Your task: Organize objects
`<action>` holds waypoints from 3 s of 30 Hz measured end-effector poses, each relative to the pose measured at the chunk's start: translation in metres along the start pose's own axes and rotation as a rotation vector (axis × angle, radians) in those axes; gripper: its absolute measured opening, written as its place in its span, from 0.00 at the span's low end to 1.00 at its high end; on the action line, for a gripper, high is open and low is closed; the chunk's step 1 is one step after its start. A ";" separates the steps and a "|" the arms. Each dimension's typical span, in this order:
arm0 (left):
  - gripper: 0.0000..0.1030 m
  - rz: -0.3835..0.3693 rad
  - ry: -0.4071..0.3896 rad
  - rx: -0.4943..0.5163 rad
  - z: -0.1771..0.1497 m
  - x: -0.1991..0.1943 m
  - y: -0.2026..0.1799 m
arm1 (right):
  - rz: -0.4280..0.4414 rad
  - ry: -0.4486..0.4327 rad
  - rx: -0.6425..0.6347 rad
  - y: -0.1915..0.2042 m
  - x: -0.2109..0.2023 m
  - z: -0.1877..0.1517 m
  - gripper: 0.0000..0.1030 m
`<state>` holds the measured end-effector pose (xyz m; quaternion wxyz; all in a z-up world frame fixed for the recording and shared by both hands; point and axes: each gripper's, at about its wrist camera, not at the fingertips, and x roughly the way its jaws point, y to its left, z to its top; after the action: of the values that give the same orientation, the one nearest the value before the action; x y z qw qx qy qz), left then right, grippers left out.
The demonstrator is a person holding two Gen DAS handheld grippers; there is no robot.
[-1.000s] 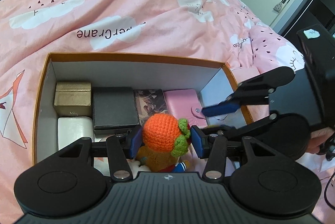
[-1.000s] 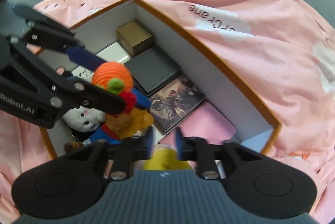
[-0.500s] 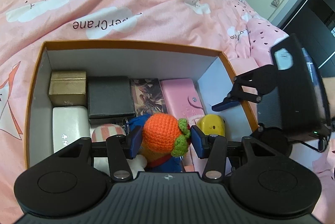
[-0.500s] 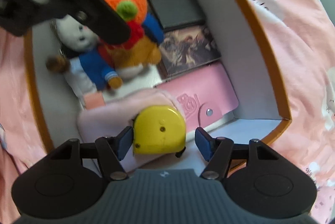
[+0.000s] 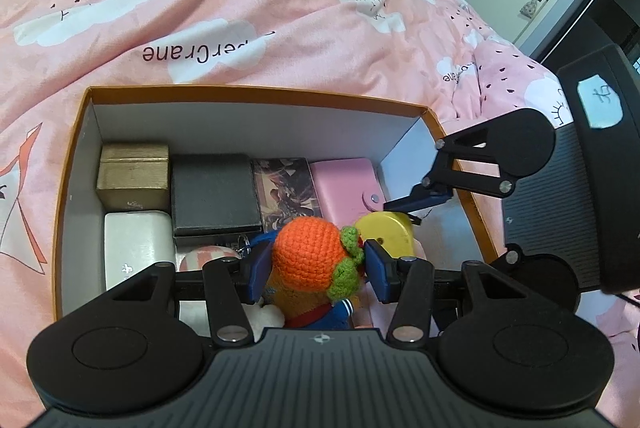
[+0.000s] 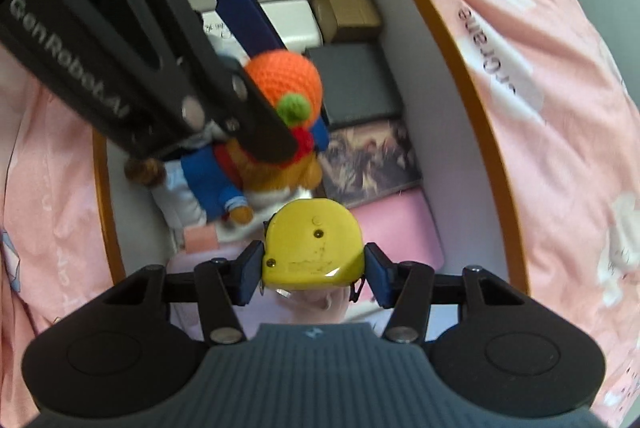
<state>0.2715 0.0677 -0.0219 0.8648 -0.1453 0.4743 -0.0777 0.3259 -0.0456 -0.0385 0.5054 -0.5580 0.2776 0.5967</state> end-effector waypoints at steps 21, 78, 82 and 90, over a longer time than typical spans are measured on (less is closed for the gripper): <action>0.55 -0.008 0.000 -0.028 0.002 0.002 0.011 | 0.077 0.018 -0.036 -0.012 0.016 0.019 0.54; 0.86 0.157 -0.280 0.071 0.002 -0.042 -0.054 | -0.149 -0.287 0.639 -0.001 -0.084 -0.062 0.92; 0.87 0.220 -0.366 0.088 -0.014 -0.074 -0.058 | -0.182 -0.348 0.732 0.017 -0.102 -0.063 0.96; 0.93 0.521 -0.550 0.160 -0.055 -0.114 -0.073 | -0.274 -0.508 0.890 0.065 -0.126 -0.067 0.99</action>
<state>0.1637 0.0197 0.0647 0.9590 0.0323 0.2382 0.1498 0.2762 -0.1645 0.0506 0.8179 -0.1585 0.2974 0.4664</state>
